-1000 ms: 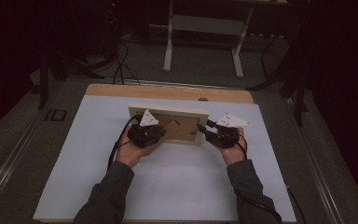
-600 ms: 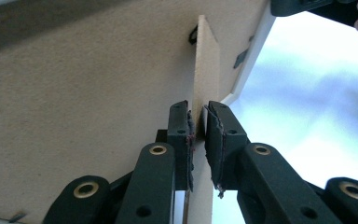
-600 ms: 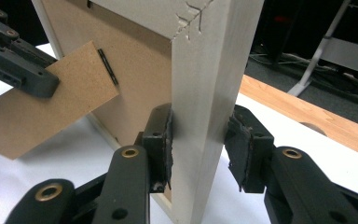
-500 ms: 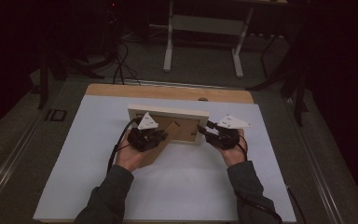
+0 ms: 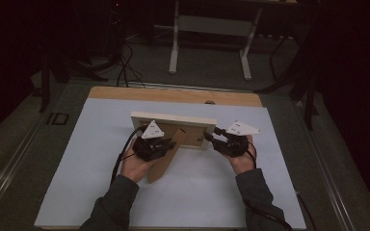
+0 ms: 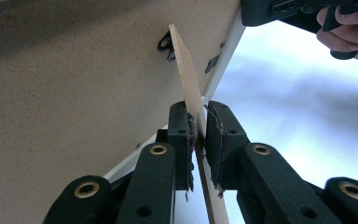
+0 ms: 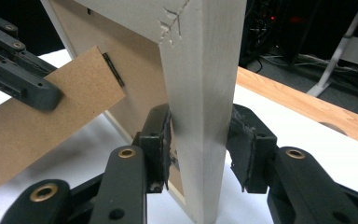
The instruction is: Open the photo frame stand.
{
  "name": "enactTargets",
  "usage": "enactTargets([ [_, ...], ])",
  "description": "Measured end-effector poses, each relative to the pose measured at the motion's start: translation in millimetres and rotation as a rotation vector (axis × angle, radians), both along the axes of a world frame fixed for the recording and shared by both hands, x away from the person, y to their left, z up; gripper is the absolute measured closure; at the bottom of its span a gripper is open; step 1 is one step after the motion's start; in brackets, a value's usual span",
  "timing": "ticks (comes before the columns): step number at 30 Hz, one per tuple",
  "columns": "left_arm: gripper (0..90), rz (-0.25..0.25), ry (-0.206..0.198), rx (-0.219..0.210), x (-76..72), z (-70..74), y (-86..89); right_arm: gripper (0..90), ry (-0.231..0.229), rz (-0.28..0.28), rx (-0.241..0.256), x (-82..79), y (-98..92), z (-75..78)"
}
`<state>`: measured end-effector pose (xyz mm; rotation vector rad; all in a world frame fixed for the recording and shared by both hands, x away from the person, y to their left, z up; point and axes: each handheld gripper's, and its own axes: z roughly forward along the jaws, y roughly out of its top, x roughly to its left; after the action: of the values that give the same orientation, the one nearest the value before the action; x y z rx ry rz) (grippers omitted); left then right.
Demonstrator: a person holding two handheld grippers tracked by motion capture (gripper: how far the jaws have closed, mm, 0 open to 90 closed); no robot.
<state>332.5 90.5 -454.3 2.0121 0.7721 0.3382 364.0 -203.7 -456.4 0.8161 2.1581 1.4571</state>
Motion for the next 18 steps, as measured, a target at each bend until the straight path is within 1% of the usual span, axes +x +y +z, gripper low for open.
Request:
enactTargets([
  [8, 81.3, -0.008, -0.007, 0.009, -3.4, -2.4, 0.2, 58.8, 0.013, 0.017, 0.025, -2.8, -2.2, -3.1],
  [10, 81.4, -0.014, -0.010, -0.004, -4.7, -4.4, 0.9, 58.5, 0.013, 0.021, 0.031, -4.0, -2.8, -4.0],
  [11, 81.5, -0.018, -0.009, -0.004, -5.0, -4.8, 1.4, 58.4, 0.011, 0.023, 0.032, -4.4, -2.8, -4.3],
  [18, 81.4, -0.022, -0.003, -0.031, -8.5, -9.5, 3.6, 57.8, 0.007, 0.035, 0.028, -8.8, -3.4, -5.5],
])
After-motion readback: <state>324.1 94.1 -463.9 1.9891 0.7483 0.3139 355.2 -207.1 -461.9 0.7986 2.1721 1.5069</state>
